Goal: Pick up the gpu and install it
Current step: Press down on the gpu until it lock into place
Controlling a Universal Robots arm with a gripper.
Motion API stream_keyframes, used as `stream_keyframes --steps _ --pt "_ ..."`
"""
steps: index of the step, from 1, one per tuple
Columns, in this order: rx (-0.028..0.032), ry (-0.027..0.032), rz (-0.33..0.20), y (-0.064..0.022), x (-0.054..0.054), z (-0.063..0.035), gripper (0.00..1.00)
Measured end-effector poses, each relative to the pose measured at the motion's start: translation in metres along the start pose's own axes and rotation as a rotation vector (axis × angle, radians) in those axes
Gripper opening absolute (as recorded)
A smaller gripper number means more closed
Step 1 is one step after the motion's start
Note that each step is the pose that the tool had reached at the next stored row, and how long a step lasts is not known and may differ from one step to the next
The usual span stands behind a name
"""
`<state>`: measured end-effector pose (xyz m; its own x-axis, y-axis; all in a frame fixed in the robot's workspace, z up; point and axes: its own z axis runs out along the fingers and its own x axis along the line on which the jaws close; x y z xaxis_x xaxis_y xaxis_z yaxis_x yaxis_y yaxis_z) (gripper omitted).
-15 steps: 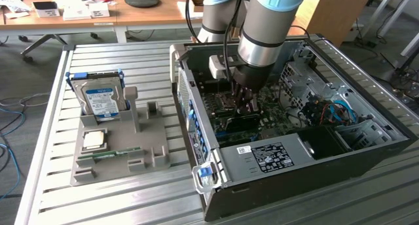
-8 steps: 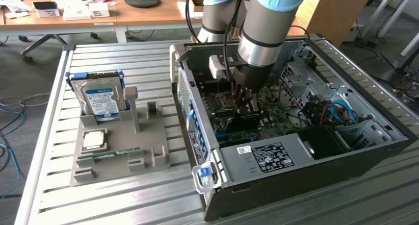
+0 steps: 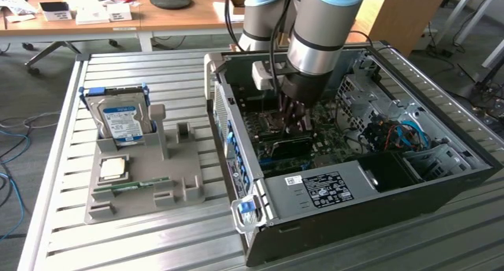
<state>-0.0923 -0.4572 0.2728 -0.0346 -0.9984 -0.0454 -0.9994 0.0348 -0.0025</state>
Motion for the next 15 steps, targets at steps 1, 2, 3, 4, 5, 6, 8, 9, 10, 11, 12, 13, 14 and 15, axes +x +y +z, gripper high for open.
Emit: stream_keyframes --steps 1,2,3,4,5,6,8,9,10,11,12,13,14,15 --pt "-0.0001 0.0001 0.000 0.0000 0.000 -0.0024 0.11" --pt "-0.0001 0.0002 0.000 0.0000 0.000 -0.0054 0.11" --pt "0.0000 0.0000 0.000 0.0000 0.000 -0.0081 0.11" --pt "-0.0001 0.0001 0.000 0.0000 -0.001 -0.0113 0.11" --pt "0.0000 0.0001 0.000 0.0000 -0.001 -0.0143 0.11" --pt "0.0000 0.0001 0.000 0.0000 -0.001 -0.0176 0.11" --pt "0.0000 0.0001 0.000 -0.0001 -0.001 -0.0242 0.11" --pt "-0.0001 0.0002 0.000 0.0000 -0.001 -0.0274 0.11" --pt "-0.0001 0.0001 0.000 -0.0001 -0.001 -0.0304 0.11" --pt "-0.0001 0.0001 0.000 -0.0001 -0.001 -0.0334 0.11" --pt "-0.0001 0.0001 0.000 -0.0001 -0.002 -0.0366 0.11" --pt "-0.0001 0.0001 0.000 -0.0001 -0.002 -0.0395 0.11" --pt "-0.0001 0.0001 0.000 -0.0001 -0.002 -0.0422 0.11" --pt "-0.0001 0.0000 0.000 -0.0001 -0.002 -0.0449 0.11"
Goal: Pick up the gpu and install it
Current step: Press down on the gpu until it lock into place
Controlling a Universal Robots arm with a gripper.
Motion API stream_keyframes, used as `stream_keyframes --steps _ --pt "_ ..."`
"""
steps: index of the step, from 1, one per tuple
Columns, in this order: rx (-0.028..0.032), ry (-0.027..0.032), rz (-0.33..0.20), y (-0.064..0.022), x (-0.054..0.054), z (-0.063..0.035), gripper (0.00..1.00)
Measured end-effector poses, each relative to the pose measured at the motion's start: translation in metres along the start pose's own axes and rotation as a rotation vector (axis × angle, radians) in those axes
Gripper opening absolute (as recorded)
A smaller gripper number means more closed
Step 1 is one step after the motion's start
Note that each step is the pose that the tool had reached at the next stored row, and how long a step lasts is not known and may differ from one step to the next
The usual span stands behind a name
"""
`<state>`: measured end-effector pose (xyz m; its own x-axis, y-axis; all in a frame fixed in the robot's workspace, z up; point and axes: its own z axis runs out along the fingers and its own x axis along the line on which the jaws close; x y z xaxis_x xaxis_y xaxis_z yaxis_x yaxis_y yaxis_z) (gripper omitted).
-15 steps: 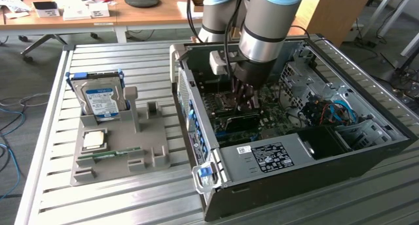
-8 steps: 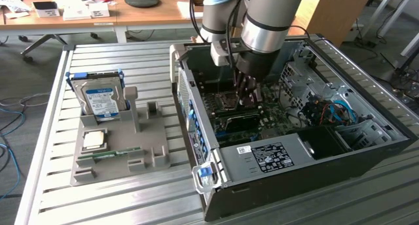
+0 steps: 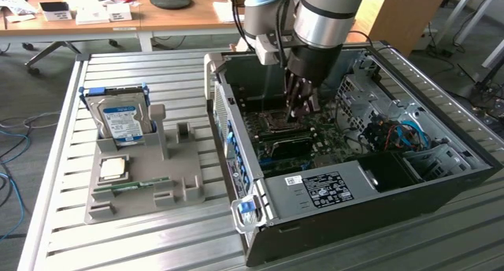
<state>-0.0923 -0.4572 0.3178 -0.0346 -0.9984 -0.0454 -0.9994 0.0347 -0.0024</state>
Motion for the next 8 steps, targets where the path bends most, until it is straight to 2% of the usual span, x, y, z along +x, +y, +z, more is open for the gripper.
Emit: stream_keyframes --steps 4,8 --pt "0.0000 0.0001 0.000 0.0000 -0.0004 -0.0084 0.11" --pt "0.0001 -0.0001 0.000 0.0000 -0.0005 -0.0102 0.11"
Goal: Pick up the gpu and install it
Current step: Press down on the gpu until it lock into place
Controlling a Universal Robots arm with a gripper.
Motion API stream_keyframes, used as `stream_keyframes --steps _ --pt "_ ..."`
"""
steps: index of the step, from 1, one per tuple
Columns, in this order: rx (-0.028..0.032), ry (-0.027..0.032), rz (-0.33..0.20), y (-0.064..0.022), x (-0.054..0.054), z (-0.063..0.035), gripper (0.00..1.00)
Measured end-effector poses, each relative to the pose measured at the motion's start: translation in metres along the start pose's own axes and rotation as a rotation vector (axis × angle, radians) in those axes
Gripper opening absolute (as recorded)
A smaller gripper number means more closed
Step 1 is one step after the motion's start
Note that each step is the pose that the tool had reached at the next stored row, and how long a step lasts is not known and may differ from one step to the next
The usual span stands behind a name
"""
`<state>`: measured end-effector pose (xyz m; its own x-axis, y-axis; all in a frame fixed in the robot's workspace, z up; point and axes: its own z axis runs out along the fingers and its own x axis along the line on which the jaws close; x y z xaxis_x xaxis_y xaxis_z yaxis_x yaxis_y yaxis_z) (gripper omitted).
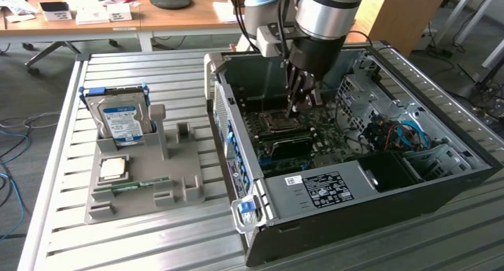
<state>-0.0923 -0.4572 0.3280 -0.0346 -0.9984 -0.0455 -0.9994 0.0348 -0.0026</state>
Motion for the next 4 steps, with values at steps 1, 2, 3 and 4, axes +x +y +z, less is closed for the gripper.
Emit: stream_keyframes --steps 1,2,3,4 --pt "0.0000 0.0002 0.000 0.0000 0.0000 -0.0001 0.11" --pt "-0.0001 0.0001 0.000 0.0000 0.0000 -0.0001 0.11" --pt "-0.0001 0.0002 0.000 0.0000 0.0000 -0.0001 0.11" --pt "0.0000 0.0001 0.000 0.0000 0.0000 -0.0001 0.11"
